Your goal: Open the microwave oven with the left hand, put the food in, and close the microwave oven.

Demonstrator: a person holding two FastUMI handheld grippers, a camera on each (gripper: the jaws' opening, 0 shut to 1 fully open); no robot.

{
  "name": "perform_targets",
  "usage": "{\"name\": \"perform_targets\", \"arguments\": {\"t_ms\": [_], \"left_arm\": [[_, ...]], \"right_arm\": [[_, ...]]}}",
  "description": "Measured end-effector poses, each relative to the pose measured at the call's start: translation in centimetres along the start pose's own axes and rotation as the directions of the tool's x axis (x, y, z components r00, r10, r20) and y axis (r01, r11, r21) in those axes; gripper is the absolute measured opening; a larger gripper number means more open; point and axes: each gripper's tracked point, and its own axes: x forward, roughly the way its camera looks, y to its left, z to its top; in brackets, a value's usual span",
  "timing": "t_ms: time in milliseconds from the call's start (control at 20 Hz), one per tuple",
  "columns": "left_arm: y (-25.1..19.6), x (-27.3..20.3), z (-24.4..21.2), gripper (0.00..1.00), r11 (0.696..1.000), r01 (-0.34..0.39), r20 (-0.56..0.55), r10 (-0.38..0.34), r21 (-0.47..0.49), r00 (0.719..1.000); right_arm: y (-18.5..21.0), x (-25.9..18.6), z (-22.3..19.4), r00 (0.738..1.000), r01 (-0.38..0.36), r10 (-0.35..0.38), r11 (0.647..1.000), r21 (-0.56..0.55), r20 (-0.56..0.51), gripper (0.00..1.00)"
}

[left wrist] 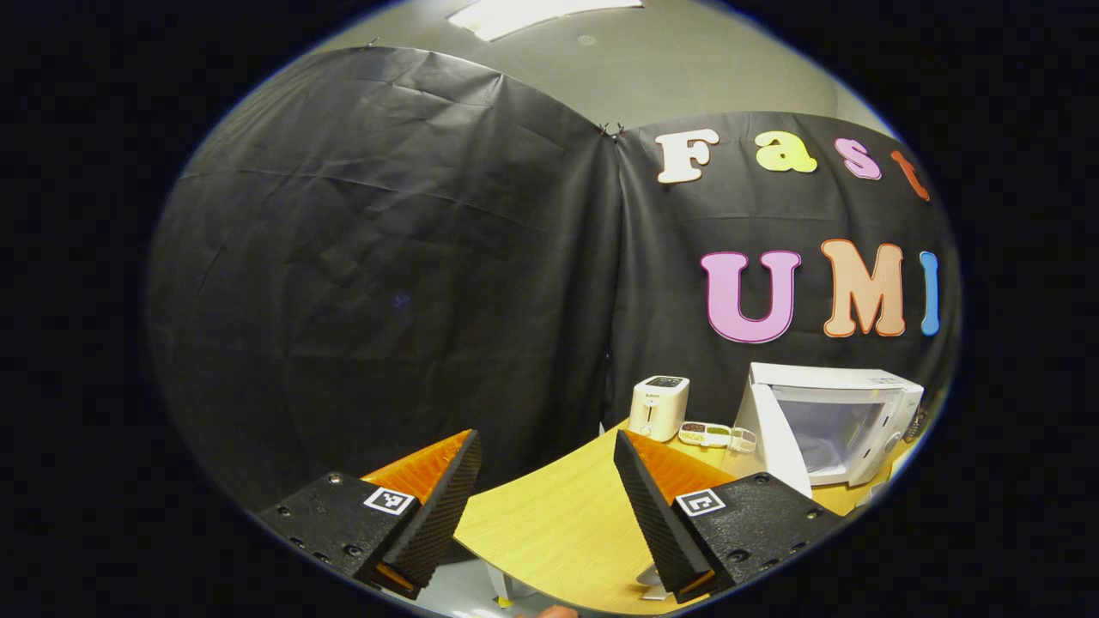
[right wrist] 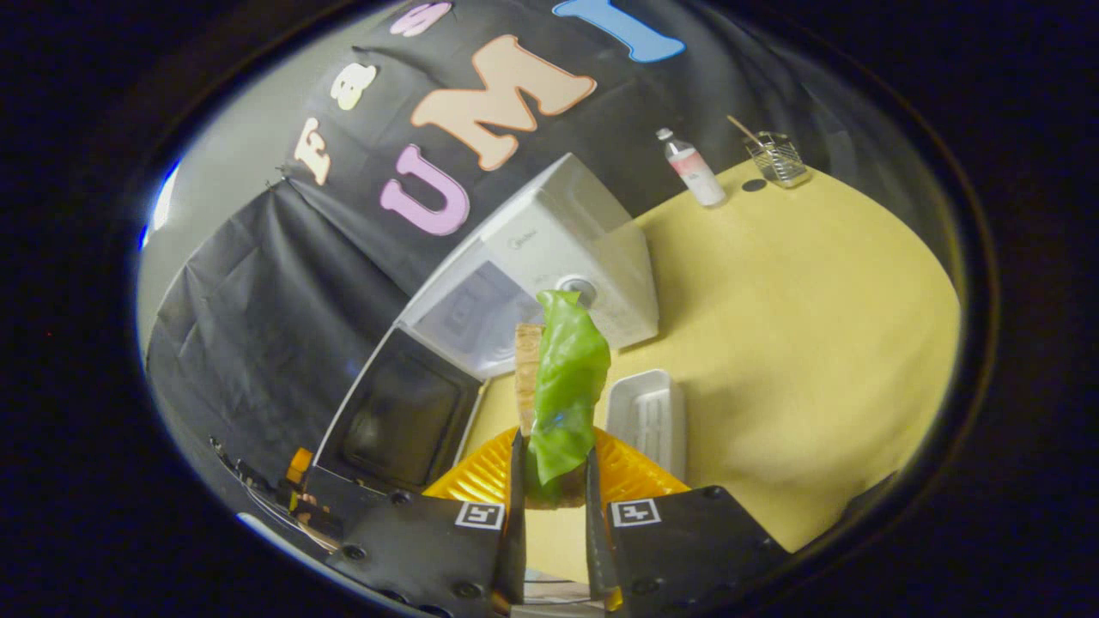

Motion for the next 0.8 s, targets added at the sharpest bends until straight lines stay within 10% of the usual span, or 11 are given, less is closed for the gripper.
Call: {"name": "perform_targets", "arguments": {"t_ms": [700,800], "left_arm": [[-0.5,0.3,-1.4,0.95,1.000,0.026,-0.031,-0.026,0.012,0.999],[-0.3,0.2,-1.7,0.90,1.000,0.021,-0.035,-0.021,0.012,0.999]], "right_arm": [[12.0,13.1,-7.3,0.968,-0.097,0.090,0.995,0.019,0.236,0.22],[13.4,15.1,-6.7,0.961,-0.093,0.082,0.995,0.029,0.264,0.33]]}}
